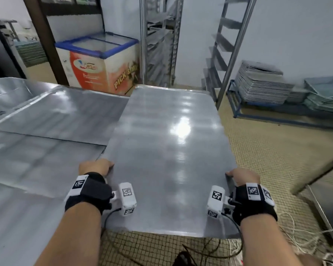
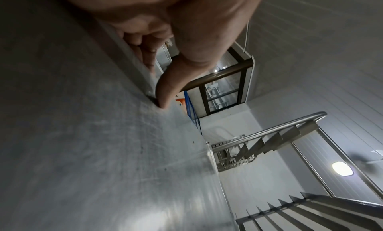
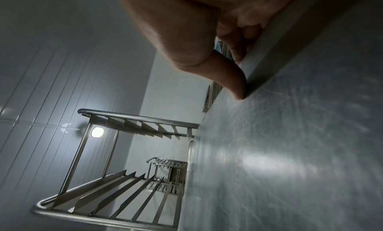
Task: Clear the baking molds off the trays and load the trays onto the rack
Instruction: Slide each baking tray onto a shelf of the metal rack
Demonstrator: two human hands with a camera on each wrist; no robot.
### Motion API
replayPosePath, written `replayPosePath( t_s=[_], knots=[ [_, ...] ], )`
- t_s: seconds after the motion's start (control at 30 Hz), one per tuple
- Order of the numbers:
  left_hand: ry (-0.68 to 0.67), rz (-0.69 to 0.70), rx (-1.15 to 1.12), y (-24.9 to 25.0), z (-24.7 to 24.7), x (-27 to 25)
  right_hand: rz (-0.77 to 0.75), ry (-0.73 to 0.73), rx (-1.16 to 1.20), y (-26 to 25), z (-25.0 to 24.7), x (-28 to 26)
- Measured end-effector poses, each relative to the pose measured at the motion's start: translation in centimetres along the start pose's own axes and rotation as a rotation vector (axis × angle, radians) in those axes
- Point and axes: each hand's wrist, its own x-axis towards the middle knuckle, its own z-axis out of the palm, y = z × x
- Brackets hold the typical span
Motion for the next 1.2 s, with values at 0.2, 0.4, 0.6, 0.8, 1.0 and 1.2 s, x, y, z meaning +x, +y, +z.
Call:
replayPosePath(
  t_s=[0.2,0.4,0.6,0.8,1.0,1.2],
  knots=[
    [-0.064,0.059,0.132,2.1,4.2,1.2,0.036,0.024,0.088,-0.2,0.2,2.7],
    [-0.044,0.023,0.162,5.6,8.7,4.2,0.106,0.045,0.13,-3.8,2.4,8.2],
    [-0.049,-0.015,0.231,7.3,13.3,10.9,0.134,0.045,0.056,-7.7,4.2,13.5],
    [-0.051,-0.021,0.29,11.2,16.1,9.5,0.064,-0.021,-0.102,-10.6,5.6,16.9],
    [-0.047,-0.026,0.206,12.2,18.3,11.8,0.13,-0.032,-0.163,-12.8,7.0,20.0],
    [-0.021,-0.036,0.202,14.1,21.3,15.3,0.122,-0.019,-0.252,-15.7,9.4,22.0]
  ],
)
